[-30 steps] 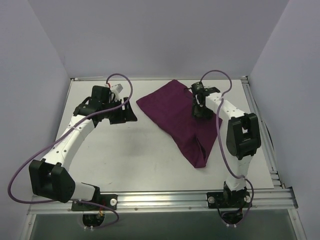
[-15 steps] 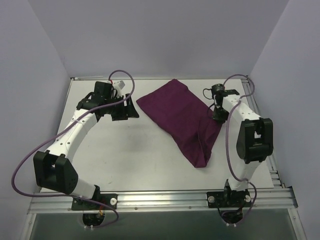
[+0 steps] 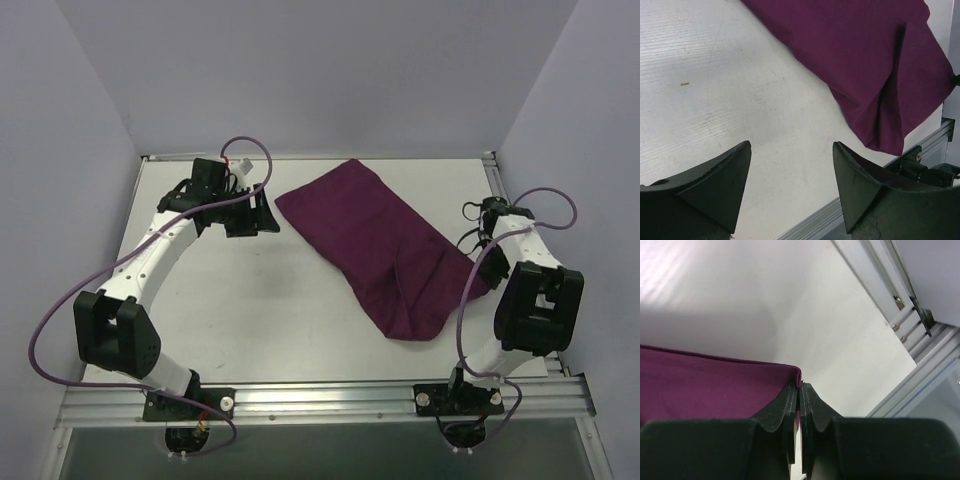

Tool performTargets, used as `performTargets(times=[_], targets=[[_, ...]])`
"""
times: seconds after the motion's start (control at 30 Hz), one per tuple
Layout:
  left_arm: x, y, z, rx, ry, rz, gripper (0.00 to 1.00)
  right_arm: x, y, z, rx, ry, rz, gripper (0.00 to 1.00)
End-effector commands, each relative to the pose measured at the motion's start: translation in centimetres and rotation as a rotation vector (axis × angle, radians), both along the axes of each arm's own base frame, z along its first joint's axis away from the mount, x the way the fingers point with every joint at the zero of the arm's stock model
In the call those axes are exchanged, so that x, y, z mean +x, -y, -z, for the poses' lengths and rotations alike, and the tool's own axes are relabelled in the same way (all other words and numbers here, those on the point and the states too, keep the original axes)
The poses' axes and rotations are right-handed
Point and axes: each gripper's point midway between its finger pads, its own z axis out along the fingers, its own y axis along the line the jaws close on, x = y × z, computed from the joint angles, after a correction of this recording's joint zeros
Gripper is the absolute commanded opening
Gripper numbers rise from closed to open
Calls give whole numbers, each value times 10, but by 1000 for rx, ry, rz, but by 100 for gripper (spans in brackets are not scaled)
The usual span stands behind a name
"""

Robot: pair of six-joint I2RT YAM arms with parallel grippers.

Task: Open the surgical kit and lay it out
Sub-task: Open the surgical kit at the center of the board.

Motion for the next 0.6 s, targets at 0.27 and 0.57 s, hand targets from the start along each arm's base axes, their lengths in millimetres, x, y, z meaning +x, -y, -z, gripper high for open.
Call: performTargets(times=[0.27,0.57], targets=[[14,1,-23,-7,58,28,75,-4,11,-6,123,6,36,63],[16,1,-24,-7,31,14,75,114,-133,-69,426,346,-461,60]])
